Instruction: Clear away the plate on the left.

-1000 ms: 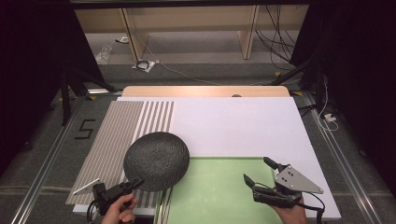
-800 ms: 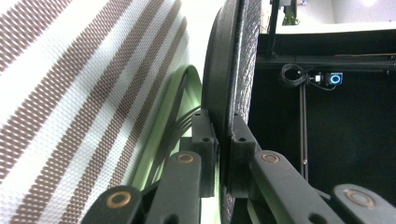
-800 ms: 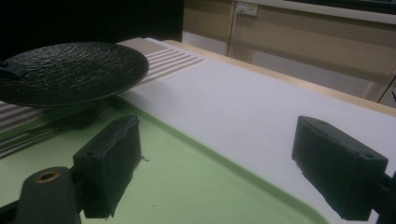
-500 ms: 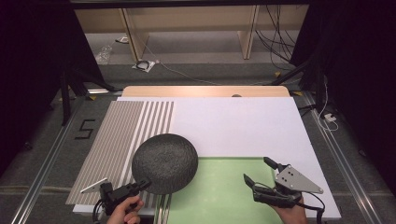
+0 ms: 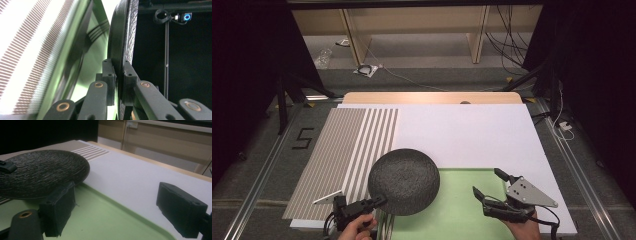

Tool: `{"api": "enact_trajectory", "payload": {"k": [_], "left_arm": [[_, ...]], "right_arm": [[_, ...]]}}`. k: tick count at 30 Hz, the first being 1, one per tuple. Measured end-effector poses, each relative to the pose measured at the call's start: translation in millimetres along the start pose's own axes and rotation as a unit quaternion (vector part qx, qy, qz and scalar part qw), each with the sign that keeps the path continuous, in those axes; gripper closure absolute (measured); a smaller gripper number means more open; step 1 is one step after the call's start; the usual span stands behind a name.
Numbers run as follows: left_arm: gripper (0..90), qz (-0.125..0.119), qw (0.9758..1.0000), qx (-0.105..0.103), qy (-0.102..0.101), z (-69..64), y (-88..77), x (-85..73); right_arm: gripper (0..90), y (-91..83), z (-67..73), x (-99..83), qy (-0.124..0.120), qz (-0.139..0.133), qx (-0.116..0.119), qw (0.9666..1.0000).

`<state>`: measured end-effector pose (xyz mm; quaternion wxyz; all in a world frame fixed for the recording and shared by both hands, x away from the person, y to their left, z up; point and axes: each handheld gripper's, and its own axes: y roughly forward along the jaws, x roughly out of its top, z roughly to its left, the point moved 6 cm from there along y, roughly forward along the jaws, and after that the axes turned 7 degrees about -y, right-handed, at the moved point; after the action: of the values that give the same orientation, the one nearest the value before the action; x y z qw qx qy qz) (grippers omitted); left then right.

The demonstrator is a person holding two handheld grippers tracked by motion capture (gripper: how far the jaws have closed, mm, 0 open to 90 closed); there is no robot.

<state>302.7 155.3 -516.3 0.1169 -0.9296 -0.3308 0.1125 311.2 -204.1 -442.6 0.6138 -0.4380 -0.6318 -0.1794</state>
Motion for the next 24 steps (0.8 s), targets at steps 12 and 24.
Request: {"api": "enact_trajectory", "payload": {"k": [12,24], "left_arm": [[83.8,0.04,0.9989,0.015,0.021,0.2,16.4,-14.5],[83.9,0.085,0.9954,0.026,0.035,2.6,33.9,-32.9]], "right_arm": [[16.4,-0.2,-0.4,0.0,-0.001,-0.001,0.0,1.0],[16.3,-0.3,-0.5,0.2,0.0,-0.002,-0.001,1.0]]}}
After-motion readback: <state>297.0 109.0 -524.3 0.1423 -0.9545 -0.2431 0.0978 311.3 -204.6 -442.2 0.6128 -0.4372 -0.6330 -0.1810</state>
